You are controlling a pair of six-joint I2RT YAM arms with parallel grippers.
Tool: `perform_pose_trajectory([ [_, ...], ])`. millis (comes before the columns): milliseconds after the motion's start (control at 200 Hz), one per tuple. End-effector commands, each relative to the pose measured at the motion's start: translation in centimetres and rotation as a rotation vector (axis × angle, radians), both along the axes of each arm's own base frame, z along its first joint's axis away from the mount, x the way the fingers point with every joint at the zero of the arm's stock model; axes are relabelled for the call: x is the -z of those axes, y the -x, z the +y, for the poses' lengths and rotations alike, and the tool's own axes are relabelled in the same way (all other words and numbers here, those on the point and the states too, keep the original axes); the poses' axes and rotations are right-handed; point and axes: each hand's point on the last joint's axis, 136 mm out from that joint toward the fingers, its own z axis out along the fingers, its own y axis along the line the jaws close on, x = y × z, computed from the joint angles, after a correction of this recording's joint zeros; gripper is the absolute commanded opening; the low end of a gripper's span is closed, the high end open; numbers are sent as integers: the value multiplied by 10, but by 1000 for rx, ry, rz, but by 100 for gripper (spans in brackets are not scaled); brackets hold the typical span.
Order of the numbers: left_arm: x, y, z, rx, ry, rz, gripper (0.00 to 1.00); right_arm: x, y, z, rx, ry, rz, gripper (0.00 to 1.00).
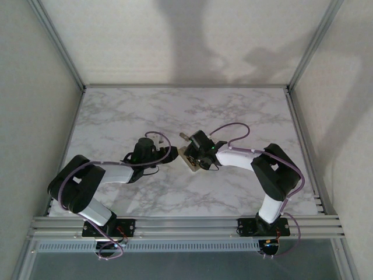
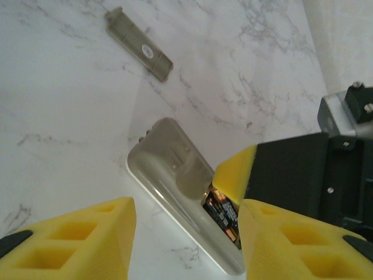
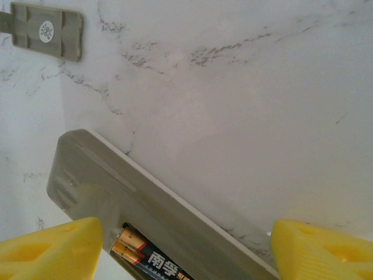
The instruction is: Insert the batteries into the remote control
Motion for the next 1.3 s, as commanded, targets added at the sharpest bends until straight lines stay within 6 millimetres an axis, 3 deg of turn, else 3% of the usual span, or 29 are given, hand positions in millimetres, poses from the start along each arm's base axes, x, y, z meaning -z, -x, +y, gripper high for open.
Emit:
perform_pose_trajectory([
  [0,-12,-2,-3,-2,23,-42,49,4,16,-7,-39,32,22,78],
  [190,-25,-10,-9,8,27,-60,48,-7,22,-15,-45,15,-14,79],
  [536,-35,-19,-26,43,52,-68,48,-3,38,-18,-107,-32,-22,67],
  [811,-36,-18,-38,77,55,-69,43,-1,33,-12,-109,-47,-26,63],
  [1292,-33,-16,-38,79,55,-65,43,9,27,-18,-80,-29,-6,59],
])
